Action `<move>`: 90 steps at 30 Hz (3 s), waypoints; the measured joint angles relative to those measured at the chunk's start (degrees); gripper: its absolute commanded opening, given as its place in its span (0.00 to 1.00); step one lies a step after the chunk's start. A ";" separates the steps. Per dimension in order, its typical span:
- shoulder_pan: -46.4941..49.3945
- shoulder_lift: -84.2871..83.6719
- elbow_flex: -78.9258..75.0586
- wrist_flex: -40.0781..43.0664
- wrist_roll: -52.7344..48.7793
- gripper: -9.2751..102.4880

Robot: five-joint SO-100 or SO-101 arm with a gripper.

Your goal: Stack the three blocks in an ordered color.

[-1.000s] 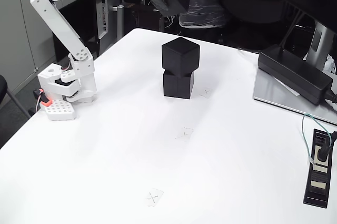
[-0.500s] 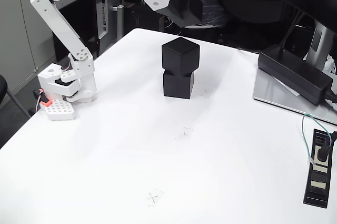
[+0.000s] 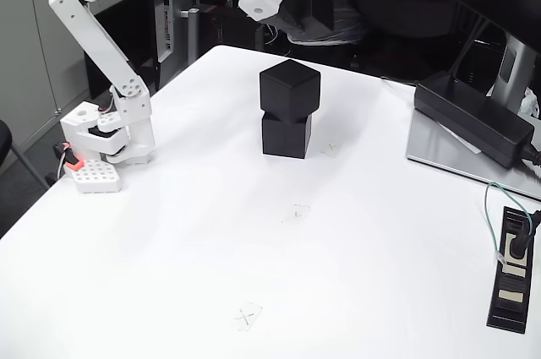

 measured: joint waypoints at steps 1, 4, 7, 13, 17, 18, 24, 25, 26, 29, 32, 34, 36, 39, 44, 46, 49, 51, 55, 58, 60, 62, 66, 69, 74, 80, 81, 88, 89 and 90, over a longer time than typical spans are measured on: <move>0.88 0.00 0.00 -0.09 0.00 0.13; 3.69 1.14 0.35 -1.93 0.00 0.13; 6.24 5.36 0.79 -4.66 0.00 0.13; 9.14 13.89 6.24 -5.80 0.00 0.13; 12.04 21.27 12.92 -6.50 0.00 0.13; 12.30 23.38 14.41 -6.50 0.00 0.13; 15.56 34.28 22.06 -6.50 -6.68 0.13; 16.00 36.04 23.55 -6.50 -8.79 0.13; 16.17 37.44 24.87 -6.50 -10.90 0.13; 19.07 42.36 29.71 -6.50 -17.67 0.13; 19.86 47.81 34.19 -6.50 -24.17 0.13; 20.92 51.24 36.83 -6.50 -27.77 0.13; 22.50 54.32 39.29 -6.50 -30.85 0.13; 23.82 58.27 42.71 -6.50 -34.80 0.13; 25.84 63.98 48.25 -6.50 -40.43 0.13; 25.66 65.92 49.83 -6.50 -41.66 0.13; 25.66 68.29 51.15 -6.77 -42.45 0.13; 25.66 68.91 51.33 -6.77 -42.63 0.13; 25.66 68.99 51.42 -8.61 -42.63 0.13; 25.58 69.08 51.94 -13.27 -42.63 0.13; 25.58 69.26 52.91 -16.88 -42.63 0.13; 25.58 69.08 55.11 -20.39 -42.89 0.13; 25.58 69.08 60.21 -26.46 -42.98 0.13; 25.58 69.08 61.61 -29.00 -42.98 0.13; 25.49 69.17 61.70 -30.15 -42.98 0.13; 20.13 69.17 61.70 -30.15 -42.98 0.13; 19.78 69.17 61.70 -30.15 -42.98 0.13; 19.60 69.17 61.70 -30.15 -42.98 0.13; 19.60 69.17 61.70 -30.06 -42.98 0.13; 19.60 69.17 61.70 -29.79 -42.98 0.13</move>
